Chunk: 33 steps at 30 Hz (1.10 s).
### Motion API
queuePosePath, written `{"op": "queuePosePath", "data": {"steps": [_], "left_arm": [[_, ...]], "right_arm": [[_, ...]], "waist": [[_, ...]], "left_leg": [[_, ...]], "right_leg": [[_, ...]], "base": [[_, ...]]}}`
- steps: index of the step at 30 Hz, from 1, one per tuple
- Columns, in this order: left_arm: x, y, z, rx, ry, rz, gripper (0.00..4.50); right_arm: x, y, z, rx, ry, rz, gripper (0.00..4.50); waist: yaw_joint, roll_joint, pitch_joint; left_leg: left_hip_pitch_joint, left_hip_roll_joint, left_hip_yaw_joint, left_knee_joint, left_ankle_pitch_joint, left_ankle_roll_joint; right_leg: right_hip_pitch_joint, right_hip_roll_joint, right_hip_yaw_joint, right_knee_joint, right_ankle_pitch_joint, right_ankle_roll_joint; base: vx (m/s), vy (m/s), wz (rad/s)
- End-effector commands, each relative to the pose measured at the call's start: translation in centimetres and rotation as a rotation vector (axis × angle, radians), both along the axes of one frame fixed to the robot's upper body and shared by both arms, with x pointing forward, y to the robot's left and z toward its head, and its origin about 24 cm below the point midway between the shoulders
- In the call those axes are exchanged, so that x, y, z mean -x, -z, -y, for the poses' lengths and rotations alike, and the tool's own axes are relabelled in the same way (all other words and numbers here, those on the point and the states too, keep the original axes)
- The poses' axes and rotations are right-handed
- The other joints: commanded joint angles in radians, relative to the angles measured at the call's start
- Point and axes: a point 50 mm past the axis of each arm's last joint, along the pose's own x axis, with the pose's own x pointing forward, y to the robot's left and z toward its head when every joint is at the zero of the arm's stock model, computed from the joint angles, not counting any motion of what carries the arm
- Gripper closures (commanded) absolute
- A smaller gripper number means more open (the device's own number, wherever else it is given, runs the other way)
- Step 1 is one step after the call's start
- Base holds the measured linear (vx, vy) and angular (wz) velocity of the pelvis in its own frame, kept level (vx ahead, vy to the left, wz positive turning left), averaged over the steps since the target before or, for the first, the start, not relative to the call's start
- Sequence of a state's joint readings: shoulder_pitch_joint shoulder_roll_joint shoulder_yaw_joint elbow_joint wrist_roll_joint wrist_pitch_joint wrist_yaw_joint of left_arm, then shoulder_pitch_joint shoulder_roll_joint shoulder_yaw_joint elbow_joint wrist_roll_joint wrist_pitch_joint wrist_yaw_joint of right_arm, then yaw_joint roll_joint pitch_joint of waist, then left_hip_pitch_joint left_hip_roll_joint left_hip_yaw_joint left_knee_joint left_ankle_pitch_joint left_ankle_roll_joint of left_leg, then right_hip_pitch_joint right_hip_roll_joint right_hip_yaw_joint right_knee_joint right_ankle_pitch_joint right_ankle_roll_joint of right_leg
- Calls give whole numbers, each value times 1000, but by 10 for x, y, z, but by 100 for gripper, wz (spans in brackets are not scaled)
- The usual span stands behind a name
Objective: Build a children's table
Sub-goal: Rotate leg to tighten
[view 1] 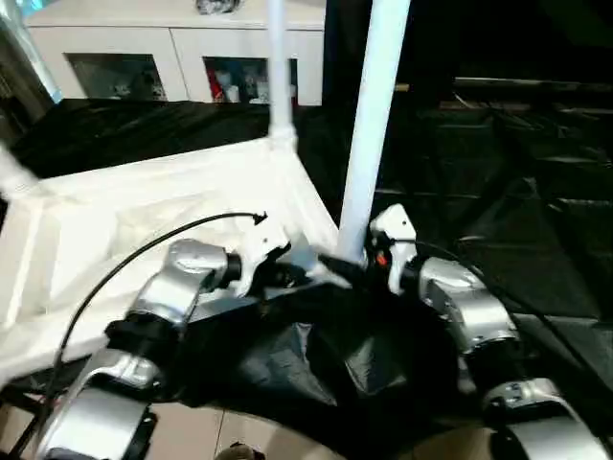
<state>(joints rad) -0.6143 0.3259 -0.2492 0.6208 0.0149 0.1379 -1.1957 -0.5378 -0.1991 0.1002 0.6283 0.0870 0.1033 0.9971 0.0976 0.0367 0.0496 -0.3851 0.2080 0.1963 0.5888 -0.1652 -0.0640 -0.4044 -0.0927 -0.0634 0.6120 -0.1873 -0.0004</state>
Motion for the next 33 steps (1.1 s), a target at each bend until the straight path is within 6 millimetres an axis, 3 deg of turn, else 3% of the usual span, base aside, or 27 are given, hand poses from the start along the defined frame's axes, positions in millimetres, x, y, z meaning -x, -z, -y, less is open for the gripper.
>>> {"op": "queuePosePath", "data": {"steps": [1,9,10,20,24,33], "left_arm": [[3,-10,13,41,96,37,450],[11,-8,5,10,177,2,450],[12,-8,4,6,183,-2,450],[13,-7,3,3,185,-12,450],[8,-8,6,18,127,3,450],[-22,-17,34,74,-153,77,450]], "right_arm": [[12,-1,-12,-4,-190,-21,78],[17,-1,0,46,-295,-64,78],[18,-1,0,43,-300,-66,104],[22,1,-5,12,-306,-82,182],[22,4,-7,8,-272,-92,185],[-2,14,-35,-61,210,-78,188]], "waist": [[1,-10,-67],[12,-12,-70],[12,-12,-69],[14,-12,-70],[14,-11,-69],[-1,-8,-65]], "left_leg": [[22,27,-10,-69,-223,50],[21,27,-10,-66,-203,57],[21,28,-11,-67,-206,54],[21,27,-10,-66,-201,49],[22,27,-11,-68,-214,40],[26,22,-17,-76,-276,-13]], "right_leg": [[46,-49,36,-63,-139,-252],[46,-51,37,-61,-131,-252],[46,-52,37,-60,-134,-252],[45,-51,37,-60,-132,-248],[45,-50,37,-62,-145,-247],[40,-55,38,-79,-283,-199]], "base": [[0,0,0],[0,0,0],[0,0,0],[0,0,0],[0,0,0],[0,0,0]]}}
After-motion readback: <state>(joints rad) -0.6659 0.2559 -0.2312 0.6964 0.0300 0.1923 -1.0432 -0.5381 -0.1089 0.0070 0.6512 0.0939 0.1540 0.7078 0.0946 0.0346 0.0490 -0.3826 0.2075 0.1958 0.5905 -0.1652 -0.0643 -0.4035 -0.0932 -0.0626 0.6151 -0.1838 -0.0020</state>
